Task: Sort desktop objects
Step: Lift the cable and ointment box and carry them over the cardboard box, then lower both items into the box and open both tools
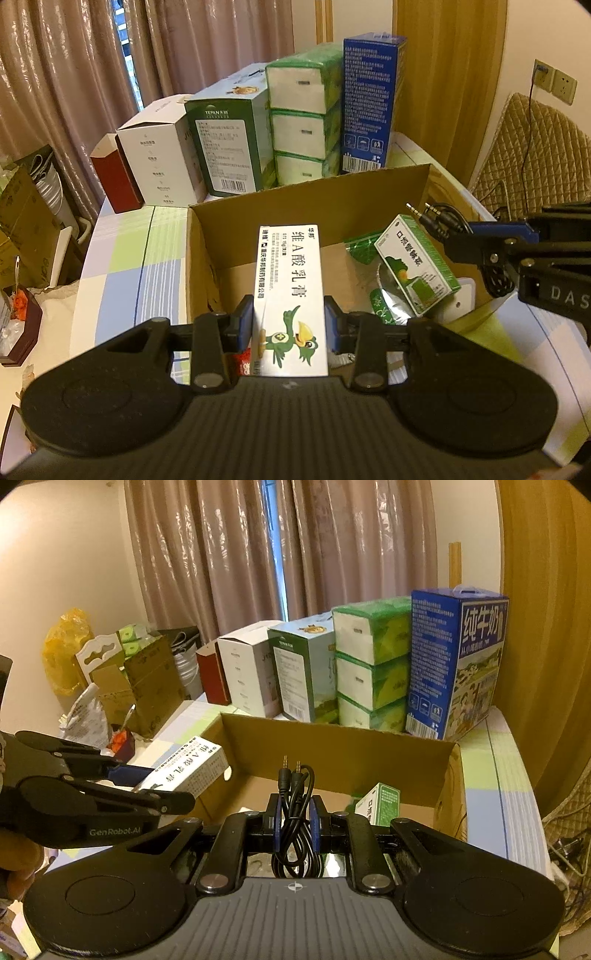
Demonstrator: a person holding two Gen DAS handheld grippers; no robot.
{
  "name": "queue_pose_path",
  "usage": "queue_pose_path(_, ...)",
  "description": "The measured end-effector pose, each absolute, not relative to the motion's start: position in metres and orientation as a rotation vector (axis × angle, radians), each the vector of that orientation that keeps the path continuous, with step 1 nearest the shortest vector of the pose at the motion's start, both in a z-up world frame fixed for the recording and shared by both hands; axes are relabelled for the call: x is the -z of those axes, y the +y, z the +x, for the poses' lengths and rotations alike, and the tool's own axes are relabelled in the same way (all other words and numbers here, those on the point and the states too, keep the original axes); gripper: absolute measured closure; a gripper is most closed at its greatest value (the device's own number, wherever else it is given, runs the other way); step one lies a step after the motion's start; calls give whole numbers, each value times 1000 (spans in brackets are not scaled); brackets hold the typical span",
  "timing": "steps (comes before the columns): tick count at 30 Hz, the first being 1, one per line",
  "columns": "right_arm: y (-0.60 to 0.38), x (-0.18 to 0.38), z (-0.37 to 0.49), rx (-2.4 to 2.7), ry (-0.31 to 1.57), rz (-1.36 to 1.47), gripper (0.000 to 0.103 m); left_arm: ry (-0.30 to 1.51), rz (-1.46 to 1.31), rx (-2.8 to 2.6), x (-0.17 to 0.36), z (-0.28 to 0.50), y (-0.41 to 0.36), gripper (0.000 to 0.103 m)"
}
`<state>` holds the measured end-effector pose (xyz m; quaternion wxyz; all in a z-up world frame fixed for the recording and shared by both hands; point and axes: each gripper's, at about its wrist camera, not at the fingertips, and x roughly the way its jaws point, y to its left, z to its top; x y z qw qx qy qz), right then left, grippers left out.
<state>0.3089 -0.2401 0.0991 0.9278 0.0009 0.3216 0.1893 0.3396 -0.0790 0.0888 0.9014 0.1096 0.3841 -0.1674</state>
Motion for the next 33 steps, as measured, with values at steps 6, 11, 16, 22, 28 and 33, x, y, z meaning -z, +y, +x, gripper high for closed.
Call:
queue_pose_path(6,-244,-85,323,-387,697,35,91,801,241,355,-82,355,-81,70)
queue_pose_path(11,-246,-79,336,-374,705,47,91,800,229,353,-78,367,-79,70)
queue_pose_path(16,-247,-70,347,-370,721,73,91,813,220,356,-69,379,-79,70)
queue_pose_path(22,-243,-60,356,-369,728,68,91,818,214,359,-59,391,-80,70)
queue_pose_path(28,-240,-53,363,-369,737,64,91,822,199,361,-51,398,-80,70)
queue_pose_path(33,-237,-50,368,-371,743,63,91,824,173,372,-45,404,-79,68)
